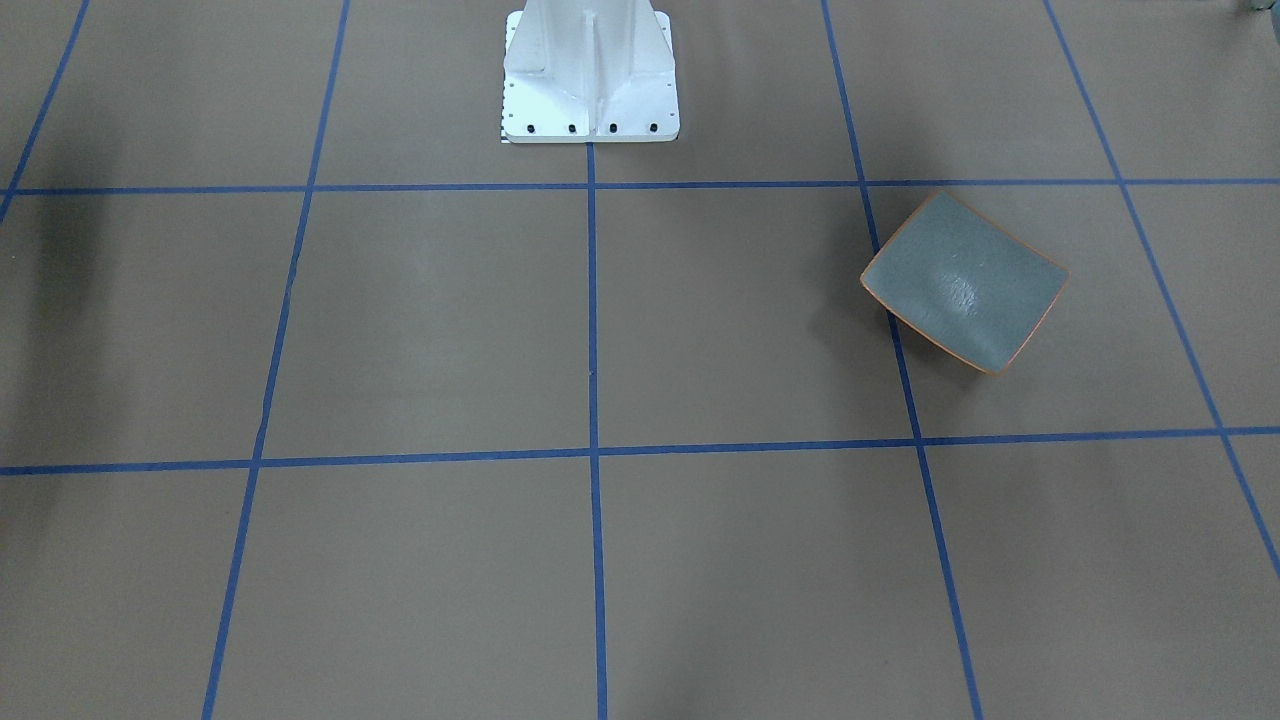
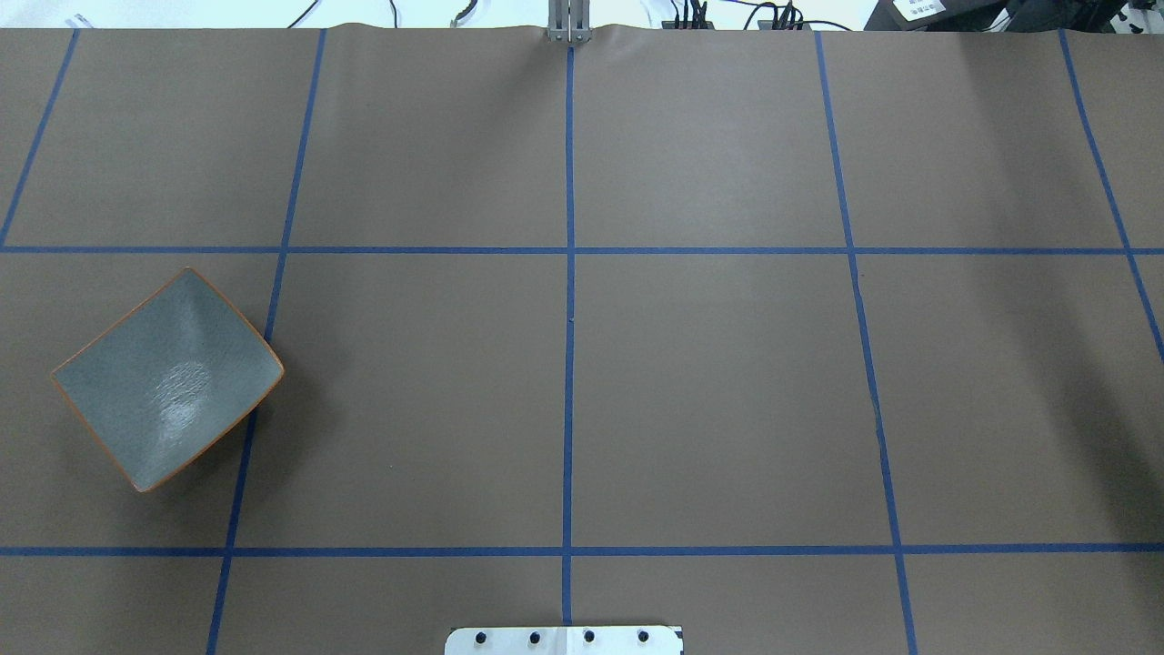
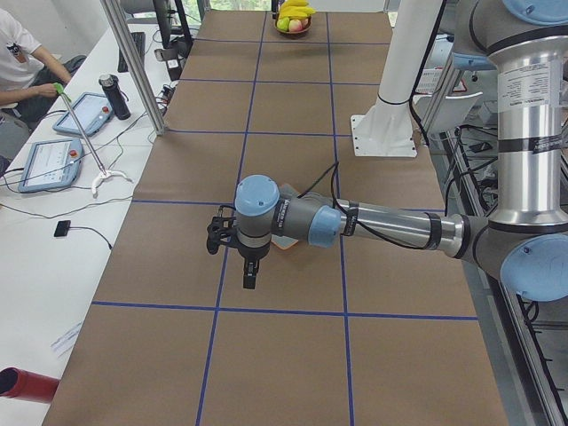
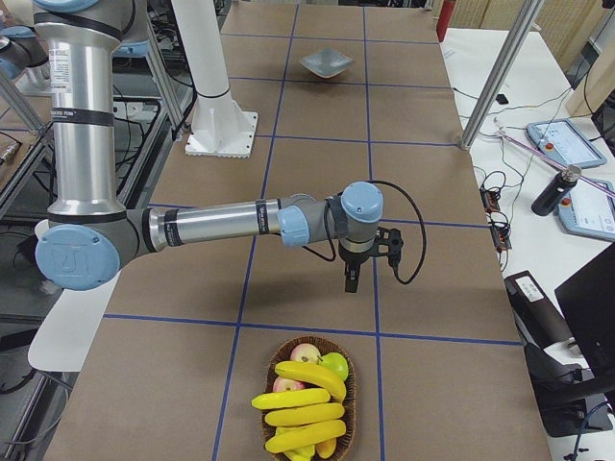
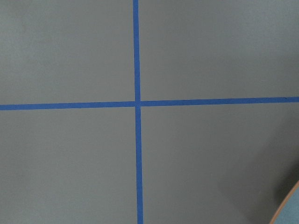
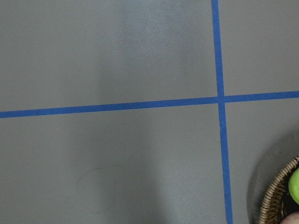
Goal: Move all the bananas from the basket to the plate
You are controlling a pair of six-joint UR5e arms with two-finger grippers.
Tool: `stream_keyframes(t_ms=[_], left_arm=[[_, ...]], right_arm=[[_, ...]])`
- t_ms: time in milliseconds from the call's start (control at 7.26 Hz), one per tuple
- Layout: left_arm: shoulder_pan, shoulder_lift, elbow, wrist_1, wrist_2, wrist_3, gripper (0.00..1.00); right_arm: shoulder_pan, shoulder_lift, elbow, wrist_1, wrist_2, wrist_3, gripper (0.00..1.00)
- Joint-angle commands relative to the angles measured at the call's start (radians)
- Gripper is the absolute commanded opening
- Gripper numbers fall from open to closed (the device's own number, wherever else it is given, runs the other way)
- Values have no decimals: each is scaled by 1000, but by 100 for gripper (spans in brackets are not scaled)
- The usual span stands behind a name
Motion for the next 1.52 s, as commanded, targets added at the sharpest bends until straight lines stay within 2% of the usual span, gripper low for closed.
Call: stream_keyframes(t_ms=[0, 276, 413, 551, 689, 964, 1378], left_arm=[[1, 8, -4, -2, 0, 3, 100], [6, 15, -4, -3, 0, 5, 100], [4, 15, -5, 4, -3, 0, 100], [6, 15, 8, 12, -58, -4, 100], [6, 18, 12, 11, -72, -3, 100], [6, 32, 10, 0, -72, -3, 100], [6, 34, 2, -2, -74, 0, 100]], right_arm=[[0, -3, 11, 11, -2, -5, 100], [2, -10, 18, 9, -22, 4, 100], [2, -89, 73, 11, -57, -4, 100], [3, -162, 125, 29, -130, -5, 100], [3, -209, 130, 31, -213, -8, 100], [3, -288, 120, 45, -278, -90, 96], [2, -298, 28, 46, -309, -119, 95]])
